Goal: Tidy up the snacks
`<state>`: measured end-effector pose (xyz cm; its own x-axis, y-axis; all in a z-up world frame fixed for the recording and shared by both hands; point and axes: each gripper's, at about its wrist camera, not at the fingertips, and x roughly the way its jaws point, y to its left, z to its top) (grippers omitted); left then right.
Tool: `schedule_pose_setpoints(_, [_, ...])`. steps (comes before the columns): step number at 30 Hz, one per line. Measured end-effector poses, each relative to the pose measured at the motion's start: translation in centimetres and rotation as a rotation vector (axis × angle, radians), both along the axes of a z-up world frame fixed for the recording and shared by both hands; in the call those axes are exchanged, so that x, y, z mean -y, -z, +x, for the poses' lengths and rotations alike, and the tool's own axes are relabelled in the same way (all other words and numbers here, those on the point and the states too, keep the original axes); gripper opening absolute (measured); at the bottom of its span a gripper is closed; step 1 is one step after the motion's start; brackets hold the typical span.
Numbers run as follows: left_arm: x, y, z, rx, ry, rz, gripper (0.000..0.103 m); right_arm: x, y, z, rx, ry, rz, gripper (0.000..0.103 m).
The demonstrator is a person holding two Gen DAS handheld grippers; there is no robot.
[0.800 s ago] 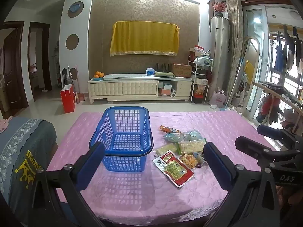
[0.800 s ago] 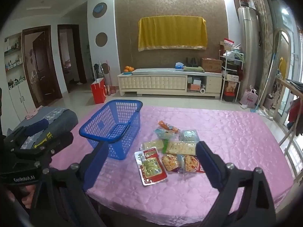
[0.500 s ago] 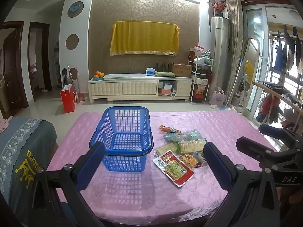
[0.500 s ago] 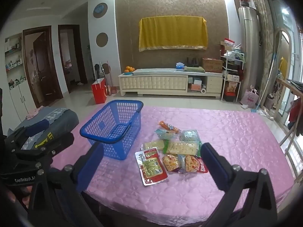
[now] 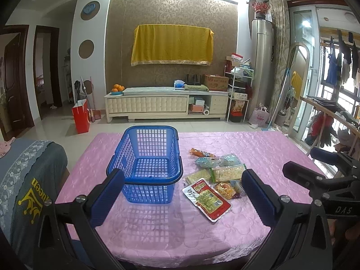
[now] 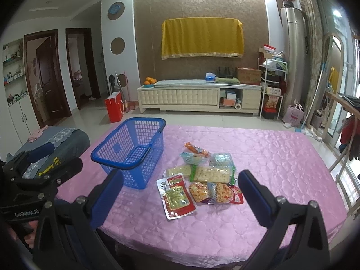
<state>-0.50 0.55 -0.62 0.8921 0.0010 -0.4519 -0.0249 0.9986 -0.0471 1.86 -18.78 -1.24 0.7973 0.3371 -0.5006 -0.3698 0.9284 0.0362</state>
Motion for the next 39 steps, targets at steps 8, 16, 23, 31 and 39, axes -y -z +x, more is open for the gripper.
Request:
schedule_pose_setpoints(8, [0.1,0.1,0.0,-0.003,-0.001,-0.006,0.103,0.0,-0.1,0.1,-0.02,0.006,-0.021,0.103])
schedule_pose_setpoints(16, [0.3,0.1,0.3,-0.015,-0.002,-0.013,0.103,0.0,0.0,0.3,-0.051,0.01,-0.012,0.103])
schedule_pose_setpoints(23, [0.3,0.0,1.7,-0.041,-0.007,-0.02,0.103,0.4,0.0,1.5,-0.072,0.014,-0.039,0.103])
schedule_pose_setpoints(31, [1.1,0.3,4.4,-0.092,-0.021,-0.037,0.103,1.2,0.1,3.6,-0.086,-0.005,-0.048,0.103])
schedule_pose_setpoints(39, [2.5,2.5,7.4,-0.179,-0.06,-0.058,0.103,2.4,1.9,7.4,-0.116,-0.025,-0.054,0.103])
